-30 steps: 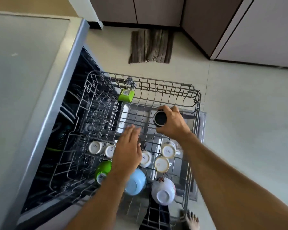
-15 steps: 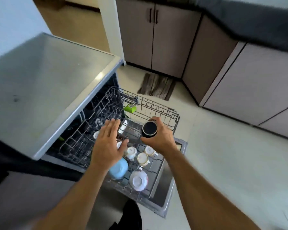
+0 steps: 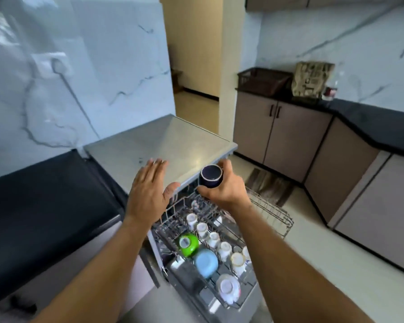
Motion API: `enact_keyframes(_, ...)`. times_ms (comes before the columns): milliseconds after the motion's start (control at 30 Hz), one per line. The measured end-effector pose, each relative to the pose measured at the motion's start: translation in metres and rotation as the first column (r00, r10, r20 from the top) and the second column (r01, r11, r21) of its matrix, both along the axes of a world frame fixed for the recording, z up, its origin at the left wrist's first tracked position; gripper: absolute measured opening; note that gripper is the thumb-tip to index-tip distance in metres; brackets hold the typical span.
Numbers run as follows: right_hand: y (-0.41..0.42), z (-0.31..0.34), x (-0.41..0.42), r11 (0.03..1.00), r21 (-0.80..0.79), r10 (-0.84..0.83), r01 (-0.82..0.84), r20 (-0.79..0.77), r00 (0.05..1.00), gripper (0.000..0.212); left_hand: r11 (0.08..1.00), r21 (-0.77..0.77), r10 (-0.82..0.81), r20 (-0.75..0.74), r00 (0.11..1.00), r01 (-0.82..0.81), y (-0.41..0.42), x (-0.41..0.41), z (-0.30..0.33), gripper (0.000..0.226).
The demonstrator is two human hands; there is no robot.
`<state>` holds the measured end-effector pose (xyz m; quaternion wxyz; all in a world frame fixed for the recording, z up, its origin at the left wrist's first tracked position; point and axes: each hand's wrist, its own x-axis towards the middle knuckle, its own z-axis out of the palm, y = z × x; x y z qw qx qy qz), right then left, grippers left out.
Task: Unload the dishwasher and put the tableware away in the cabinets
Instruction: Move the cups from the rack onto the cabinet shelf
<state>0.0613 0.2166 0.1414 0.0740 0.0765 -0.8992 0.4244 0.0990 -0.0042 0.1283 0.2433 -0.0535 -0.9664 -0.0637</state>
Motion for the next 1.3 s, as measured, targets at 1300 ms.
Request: enact_keyframes(1300,-0.549,0.395,-0.078,0.799,-0.173,0.381,-0.576,-0.596,0.707,0.069,0.721,-0.197,0.457,-0.587,0.669,-0.665,-0.522,0.024,0.402,0.051)
